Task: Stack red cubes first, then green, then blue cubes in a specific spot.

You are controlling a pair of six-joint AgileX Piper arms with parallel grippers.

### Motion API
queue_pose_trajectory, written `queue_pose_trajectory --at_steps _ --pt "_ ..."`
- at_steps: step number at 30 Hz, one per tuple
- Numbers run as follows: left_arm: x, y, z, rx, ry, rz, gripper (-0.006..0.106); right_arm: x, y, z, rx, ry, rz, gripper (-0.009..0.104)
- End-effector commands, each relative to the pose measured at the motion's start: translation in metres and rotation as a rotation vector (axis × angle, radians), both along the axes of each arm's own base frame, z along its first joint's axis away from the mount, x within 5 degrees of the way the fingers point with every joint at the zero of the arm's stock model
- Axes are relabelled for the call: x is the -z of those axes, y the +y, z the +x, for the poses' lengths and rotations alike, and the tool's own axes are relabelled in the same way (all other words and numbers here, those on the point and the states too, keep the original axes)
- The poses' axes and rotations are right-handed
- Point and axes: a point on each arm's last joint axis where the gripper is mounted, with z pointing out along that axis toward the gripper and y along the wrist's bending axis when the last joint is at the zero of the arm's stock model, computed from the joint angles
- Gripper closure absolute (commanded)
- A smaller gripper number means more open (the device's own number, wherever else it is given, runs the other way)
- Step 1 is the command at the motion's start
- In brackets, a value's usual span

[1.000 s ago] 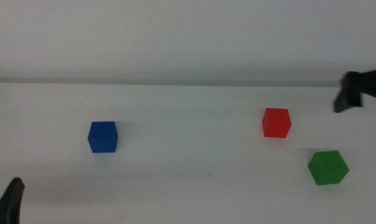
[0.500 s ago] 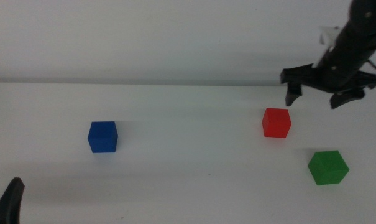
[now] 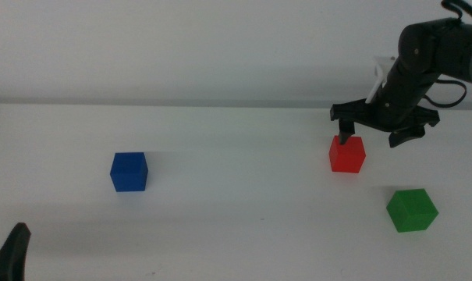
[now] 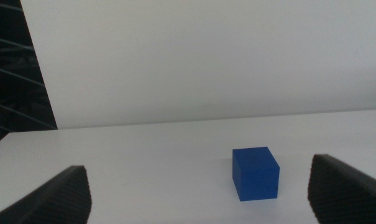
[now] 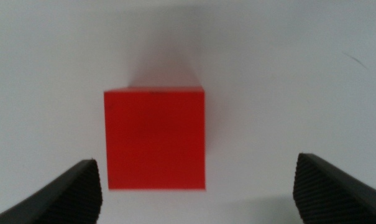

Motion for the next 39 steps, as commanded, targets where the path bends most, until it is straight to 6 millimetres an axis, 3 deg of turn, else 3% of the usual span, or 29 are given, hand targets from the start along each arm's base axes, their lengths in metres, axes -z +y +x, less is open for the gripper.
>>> queue_pose_trajectory --at_steps 1,13,31,36,39 --pt "0.010 0.000 -0.001 0.001 -0.010 -0.006 0.007 0.001 0.005 0.005 -0.011 -0.037 0.006 0.014" --pt "0.010 0.000 -0.001 0.001 -0.010 -0.005 0.007 0.016 0.021 0.014 -0.020 -0.040 0.019 0.014" --pt "0.010 0.000 -0.001 0.001 -0.010 -0.005 0.007 0.050 0.021 0.019 -0.028 0.020 -0.010 0.021" --pt "0.010 0.000 -0.001 0.001 -0.010 -0.005 0.007 0.052 0.021 0.020 -0.030 0.005 -0.007 0.030" --pt "0.010 0.000 -0.001 0.001 -0.010 -0.005 0.007 0.052 0.021 0.021 -0.023 -0.002 -0.004 0.046"
